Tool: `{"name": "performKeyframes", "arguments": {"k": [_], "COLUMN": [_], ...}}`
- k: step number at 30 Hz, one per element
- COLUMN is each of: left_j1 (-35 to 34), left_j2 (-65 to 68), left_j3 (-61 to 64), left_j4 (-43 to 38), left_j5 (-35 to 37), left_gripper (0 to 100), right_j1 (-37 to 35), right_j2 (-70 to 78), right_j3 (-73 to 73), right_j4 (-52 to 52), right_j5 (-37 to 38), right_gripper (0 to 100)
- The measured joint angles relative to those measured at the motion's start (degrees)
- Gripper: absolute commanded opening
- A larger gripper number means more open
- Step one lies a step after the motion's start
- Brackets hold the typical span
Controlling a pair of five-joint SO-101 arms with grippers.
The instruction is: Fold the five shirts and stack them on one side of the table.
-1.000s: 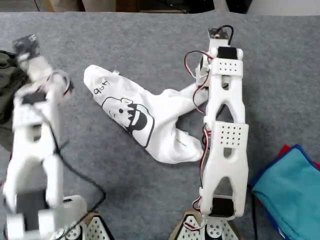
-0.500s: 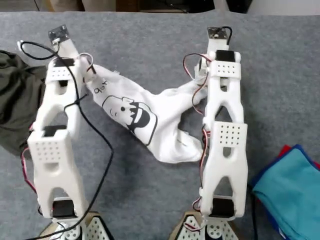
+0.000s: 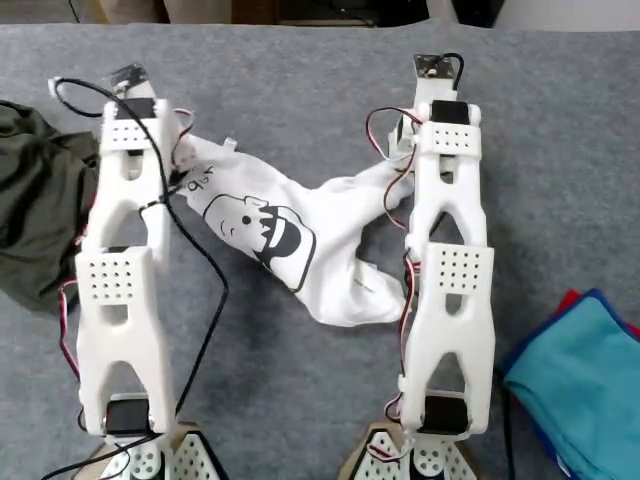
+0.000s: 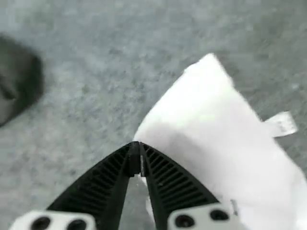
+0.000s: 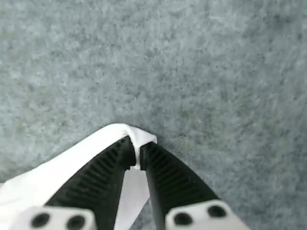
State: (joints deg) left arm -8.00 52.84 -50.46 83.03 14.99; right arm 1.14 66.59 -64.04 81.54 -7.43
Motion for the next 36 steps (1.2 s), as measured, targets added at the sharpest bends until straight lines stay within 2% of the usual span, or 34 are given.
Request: {"name": "performKeyframes", "arguments": {"k": [9,14,20,25,31,36], "left_j1": [-3.96,-4.31,0.53,2.02,2.02,0.62], "left_j2": [0.0,0.0,0.44,3.52,11.87,13.01], "left_j3": [-0.88,-4.4,-18.73,-22.07,-21.45,-21.71], "left_j4": [11.25,11.69,11.69,6.77,3.78,5.71], "left_j5": [-3.52,-0.88,6.24,12.57,13.01,13.01], "left_gripper": [2,2,24,20,14,3], "right_j1": [0.0,0.0,0.0,0.0,0.0,0.0], "right_j2": [0.0,0.0,0.0,0.0,0.0,0.0], "right_j3": [0.0,0.0,0.0,0.0,0.0,0.0], "right_j4": [0.0,0.0,0.0,0.0,0.0,0.0], "right_j5": [0.0,0.0,0.0,0.0,0.0,0.0], "right_gripper": [0.6,0.6,0.6,0.6,0.6,0.6]}}
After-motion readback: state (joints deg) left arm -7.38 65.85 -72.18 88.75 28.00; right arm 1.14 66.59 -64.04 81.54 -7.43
